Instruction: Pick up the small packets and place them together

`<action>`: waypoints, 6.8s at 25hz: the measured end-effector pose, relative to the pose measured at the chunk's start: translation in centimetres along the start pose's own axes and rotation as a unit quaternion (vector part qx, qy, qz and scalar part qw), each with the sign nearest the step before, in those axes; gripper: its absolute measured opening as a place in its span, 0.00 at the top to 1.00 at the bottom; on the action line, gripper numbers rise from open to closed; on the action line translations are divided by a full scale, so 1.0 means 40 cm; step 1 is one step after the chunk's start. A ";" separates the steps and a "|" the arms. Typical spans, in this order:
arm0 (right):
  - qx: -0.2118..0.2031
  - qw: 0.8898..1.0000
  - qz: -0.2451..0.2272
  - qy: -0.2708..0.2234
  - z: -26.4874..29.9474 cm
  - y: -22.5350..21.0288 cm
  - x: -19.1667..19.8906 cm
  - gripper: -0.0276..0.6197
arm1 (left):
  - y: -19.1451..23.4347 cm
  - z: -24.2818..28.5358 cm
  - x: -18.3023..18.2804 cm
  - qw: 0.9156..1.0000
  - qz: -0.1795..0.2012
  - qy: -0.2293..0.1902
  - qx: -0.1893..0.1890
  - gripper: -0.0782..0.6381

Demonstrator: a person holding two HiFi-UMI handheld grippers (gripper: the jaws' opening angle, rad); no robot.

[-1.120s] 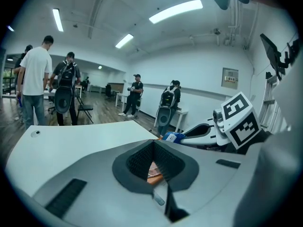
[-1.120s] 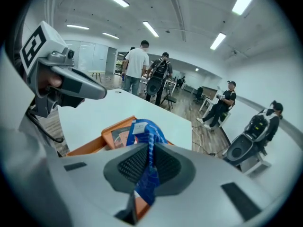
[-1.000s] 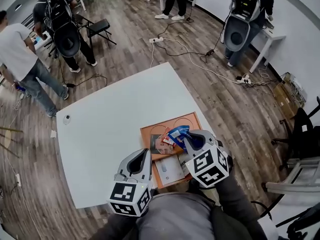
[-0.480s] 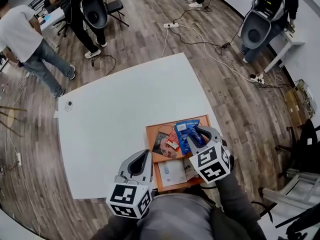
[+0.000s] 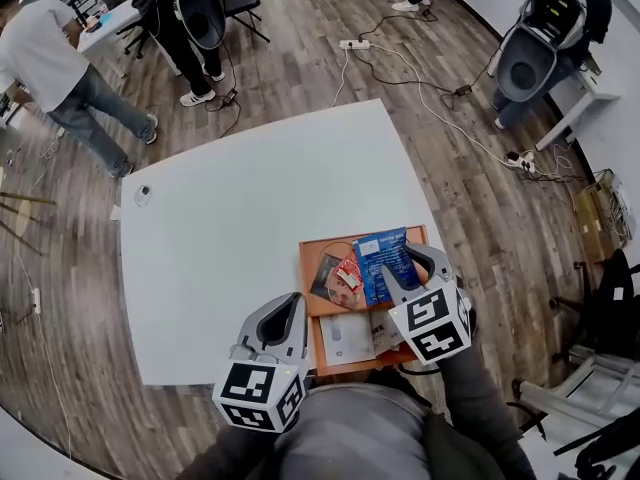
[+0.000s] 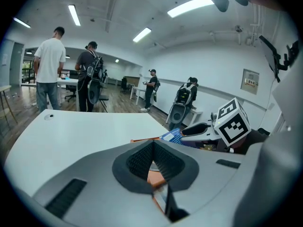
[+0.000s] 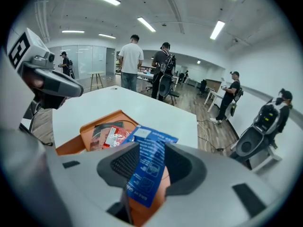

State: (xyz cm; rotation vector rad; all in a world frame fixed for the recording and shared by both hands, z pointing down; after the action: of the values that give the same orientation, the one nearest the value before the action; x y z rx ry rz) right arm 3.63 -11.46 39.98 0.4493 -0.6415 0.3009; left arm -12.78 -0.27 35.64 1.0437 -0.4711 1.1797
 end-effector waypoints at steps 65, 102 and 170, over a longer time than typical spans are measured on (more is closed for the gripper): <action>-0.169 0.982 -0.044 0.077 0.034 0.415 0.075 0.86 | 0.075 -0.081 0.094 0.998 0.017 0.060 0.029 0.90; -0.053 0.998 -0.027 -0.037 -0.109 0.105 -0.079 0.86 | -0.059 0.005 -0.042 0.996 0.047 -0.016 0.075 0.90; -0.017 0.999 0.044 0.024 -0.145 0.146 0.128 0.60 | -0.110 -0.019 0.084 0.996 0.013 0.037 0.079 0.90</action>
State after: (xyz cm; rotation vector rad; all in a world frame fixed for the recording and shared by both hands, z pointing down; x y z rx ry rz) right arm 8.11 -2.93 40.87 0.3813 -0.6198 0.3827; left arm -7.73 2.08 36.07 1.1281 -0.3381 1.2905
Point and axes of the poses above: the fingertips, and each gripper's own axes: z forward along the fingers, y to its left, x out of its underside, the point moved 5 cm from there along -z, backward along the fingers, and after that the axes turned 11 degrees about -z, right-handed, at the moved point
